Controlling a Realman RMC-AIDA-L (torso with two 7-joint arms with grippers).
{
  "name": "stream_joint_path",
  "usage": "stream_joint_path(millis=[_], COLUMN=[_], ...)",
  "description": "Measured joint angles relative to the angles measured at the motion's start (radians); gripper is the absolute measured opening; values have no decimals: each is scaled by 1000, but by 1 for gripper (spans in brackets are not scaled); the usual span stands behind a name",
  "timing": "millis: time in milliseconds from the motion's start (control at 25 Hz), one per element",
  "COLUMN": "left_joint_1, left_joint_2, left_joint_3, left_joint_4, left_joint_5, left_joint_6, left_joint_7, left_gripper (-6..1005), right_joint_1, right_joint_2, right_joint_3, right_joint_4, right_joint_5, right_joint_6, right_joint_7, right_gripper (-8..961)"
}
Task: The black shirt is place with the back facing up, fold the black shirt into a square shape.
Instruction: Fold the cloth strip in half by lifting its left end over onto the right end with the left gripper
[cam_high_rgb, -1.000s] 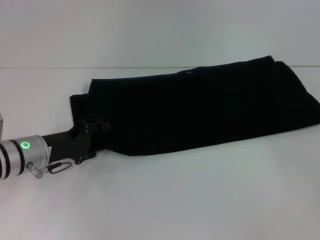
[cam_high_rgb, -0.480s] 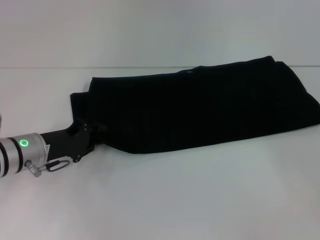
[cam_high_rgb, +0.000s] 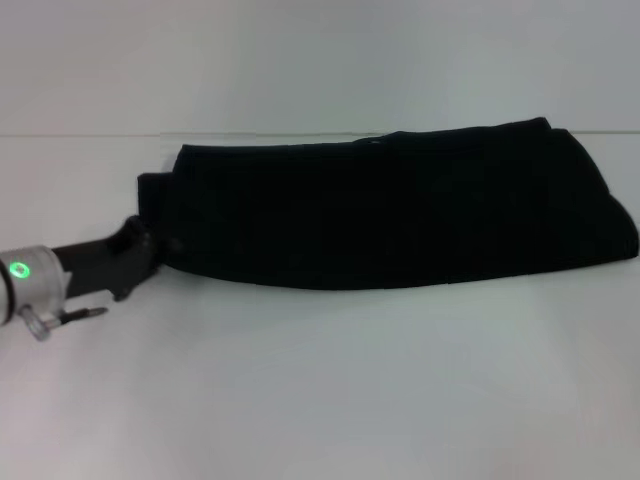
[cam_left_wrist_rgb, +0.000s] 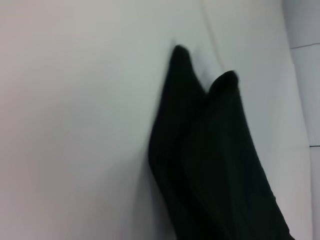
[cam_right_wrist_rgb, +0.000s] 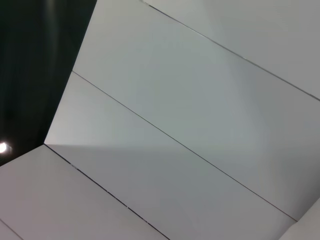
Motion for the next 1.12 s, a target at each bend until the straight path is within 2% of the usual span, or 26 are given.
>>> stream_joint_path(millis=[120, 360, 680, 840, 1120], left_joint_1=[7, 44, 90, 110, 120], left_joint_2=[19, 38, 64, 67, 61], left_joint_3=[-1, -30, -152, -182, -181], left_joint_4=[36, 116, 191, 217, 226], left_joint_5=[23, 65, 118, 140, 139], left_joint_6=[0, -22, -55, -57, -52], left_joint_7=[23, 30, 32, 32, 30], left_gripper=[30, 32, 51, 60, 77], right_joint_1=[0, -8, -13, -14, -14], right_joint_2=[1, 2, 3, 2, -2], right_joint_3=[1, 2, 3, 3, 3], right_joint_4=[0, 0, 0, -1, -1], right_joint_5=[0, 0, 0, 0, -4], right_joint_6=[0, 6, 7, 8, 8], right_joint_7=[2, -3, -4, -1, 0], right_gripper=[855, 855, 854, 854, 854])
